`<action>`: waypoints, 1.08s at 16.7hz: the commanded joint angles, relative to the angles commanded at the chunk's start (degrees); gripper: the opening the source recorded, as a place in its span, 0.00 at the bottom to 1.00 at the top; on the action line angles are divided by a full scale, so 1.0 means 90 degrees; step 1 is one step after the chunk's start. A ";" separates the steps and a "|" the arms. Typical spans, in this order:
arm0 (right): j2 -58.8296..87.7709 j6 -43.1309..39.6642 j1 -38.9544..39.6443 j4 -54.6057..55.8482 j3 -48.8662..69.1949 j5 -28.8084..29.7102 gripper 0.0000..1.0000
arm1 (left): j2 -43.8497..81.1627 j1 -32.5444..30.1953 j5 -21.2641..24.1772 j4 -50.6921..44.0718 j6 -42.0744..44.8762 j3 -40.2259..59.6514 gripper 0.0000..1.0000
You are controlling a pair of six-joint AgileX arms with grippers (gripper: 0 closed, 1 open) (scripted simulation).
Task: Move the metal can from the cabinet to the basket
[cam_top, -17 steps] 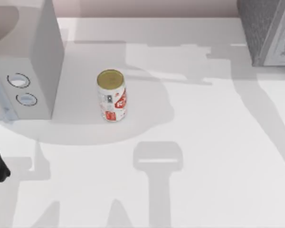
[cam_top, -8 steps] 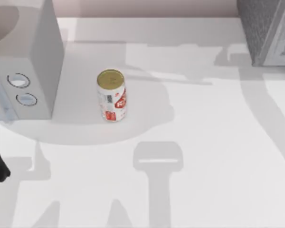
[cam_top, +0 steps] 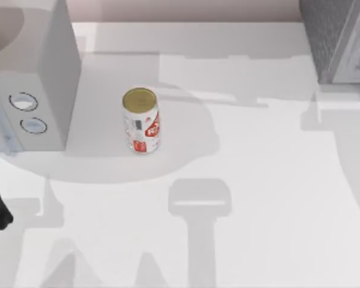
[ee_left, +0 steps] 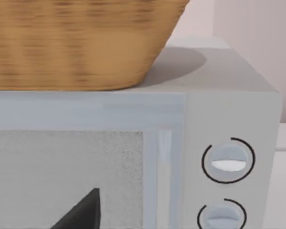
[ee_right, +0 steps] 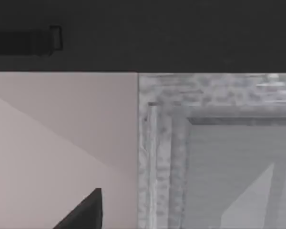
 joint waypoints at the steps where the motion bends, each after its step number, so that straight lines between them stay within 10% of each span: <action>1: -0.0408 0.0000 -0.0093 0.0106 -0.0611 -0.0104 1.00 | 0.0000 0.0000 0.0000 0.0000 0.0000 0.0000 1.00; 11: -0.4394 -0.0003 -0.1055 0.1224 -0.5989 -0.1196 1.00 | 0.0000 0.0000 0.0000 0.0000 0.0000 0.0000 1.00; 18: -0.5375 -0.0009 -0.1325 0.1543 -0.7042 -0.1513 1.00 | 0.0000 0.0000 0.0000 0.0000 0.0000 0.0000 1.00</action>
